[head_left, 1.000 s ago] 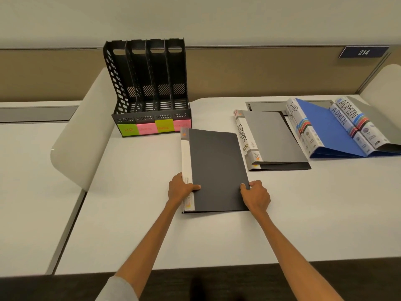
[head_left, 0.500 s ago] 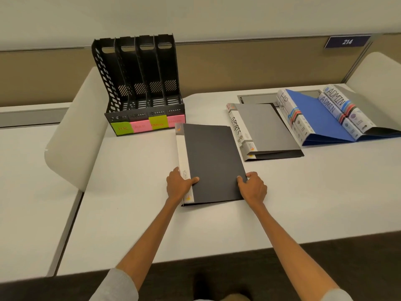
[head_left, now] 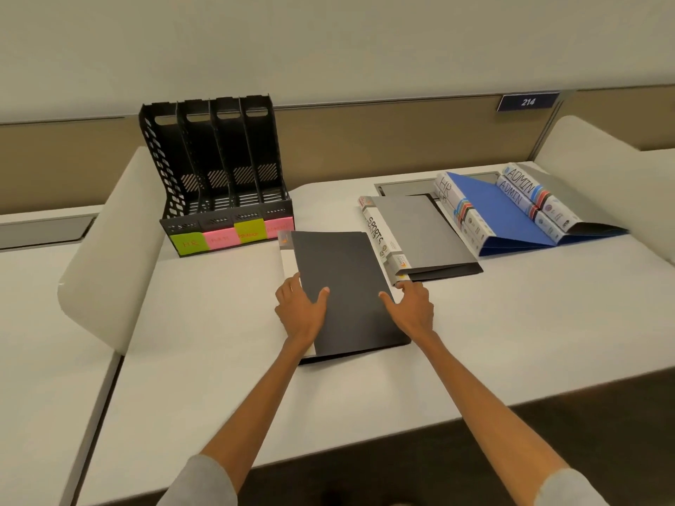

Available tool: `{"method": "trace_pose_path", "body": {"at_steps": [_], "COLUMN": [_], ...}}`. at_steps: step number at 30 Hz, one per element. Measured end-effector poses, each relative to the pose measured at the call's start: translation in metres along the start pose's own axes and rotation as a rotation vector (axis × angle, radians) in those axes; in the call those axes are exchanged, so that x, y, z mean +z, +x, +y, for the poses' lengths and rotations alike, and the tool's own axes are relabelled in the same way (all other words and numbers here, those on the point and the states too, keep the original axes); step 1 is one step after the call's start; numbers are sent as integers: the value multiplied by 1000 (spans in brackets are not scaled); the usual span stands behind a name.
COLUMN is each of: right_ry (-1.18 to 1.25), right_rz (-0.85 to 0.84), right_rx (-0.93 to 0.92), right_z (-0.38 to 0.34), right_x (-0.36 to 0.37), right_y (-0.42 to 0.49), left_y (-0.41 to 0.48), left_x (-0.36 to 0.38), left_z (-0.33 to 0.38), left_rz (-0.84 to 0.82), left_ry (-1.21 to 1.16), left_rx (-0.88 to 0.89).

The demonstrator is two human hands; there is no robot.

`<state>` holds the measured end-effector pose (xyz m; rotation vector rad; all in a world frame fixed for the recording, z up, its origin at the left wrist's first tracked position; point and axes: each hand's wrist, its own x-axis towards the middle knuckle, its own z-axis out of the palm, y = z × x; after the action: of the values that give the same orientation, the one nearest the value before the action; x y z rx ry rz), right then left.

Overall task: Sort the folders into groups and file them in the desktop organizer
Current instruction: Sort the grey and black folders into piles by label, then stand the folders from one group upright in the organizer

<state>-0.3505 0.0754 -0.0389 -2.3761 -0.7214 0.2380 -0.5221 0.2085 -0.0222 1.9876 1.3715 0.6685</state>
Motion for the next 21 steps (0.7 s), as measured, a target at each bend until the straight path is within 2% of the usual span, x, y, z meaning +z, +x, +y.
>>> {"method": "trace_pose_path", "body": {"at_steps": [13,21], "right_ry": [54,131], "right_rz": [89,116], "right_rx": [-33,17], "right_z": [27,75], "right_x": [-52,-93], "right_y": [34,77], "left_y": [-8,-10], "left_x": [66,121], "left_z": [73,128], "left_rz": [-269,-324], "left_ry": [-127,-199], "left_rx": [162,179]}}
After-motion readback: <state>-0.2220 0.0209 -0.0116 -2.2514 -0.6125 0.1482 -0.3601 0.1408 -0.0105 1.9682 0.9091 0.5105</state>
